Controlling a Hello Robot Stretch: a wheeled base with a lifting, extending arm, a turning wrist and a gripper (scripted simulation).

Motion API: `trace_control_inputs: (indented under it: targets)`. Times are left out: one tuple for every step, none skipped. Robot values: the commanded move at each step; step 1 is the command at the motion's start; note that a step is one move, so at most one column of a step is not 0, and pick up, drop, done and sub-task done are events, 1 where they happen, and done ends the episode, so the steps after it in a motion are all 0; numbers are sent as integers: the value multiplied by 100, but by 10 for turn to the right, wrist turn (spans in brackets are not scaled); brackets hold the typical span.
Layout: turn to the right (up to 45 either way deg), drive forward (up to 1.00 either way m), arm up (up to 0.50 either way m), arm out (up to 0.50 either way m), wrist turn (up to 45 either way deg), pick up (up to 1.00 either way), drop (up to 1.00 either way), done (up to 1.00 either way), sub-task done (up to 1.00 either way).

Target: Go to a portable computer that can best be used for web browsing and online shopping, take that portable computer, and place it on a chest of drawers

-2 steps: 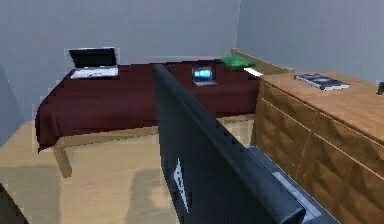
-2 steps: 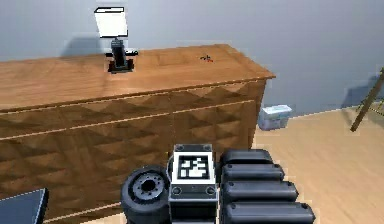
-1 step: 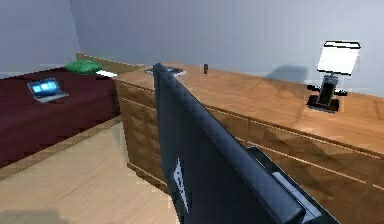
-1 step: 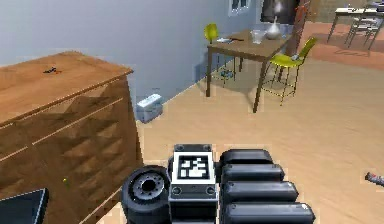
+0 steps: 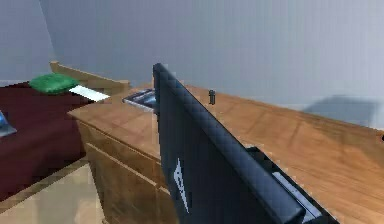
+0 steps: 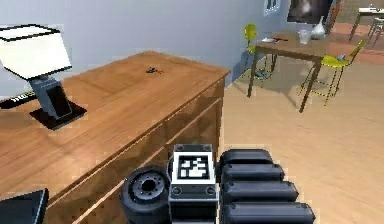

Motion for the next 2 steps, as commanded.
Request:
trace_control_inputs:
  targets:
    - [-450, 0, 0, 0, 0, 0, 0, 0, 0]
    - [-450, 0, 0, 0, 0, 0, 0, 0, 0]
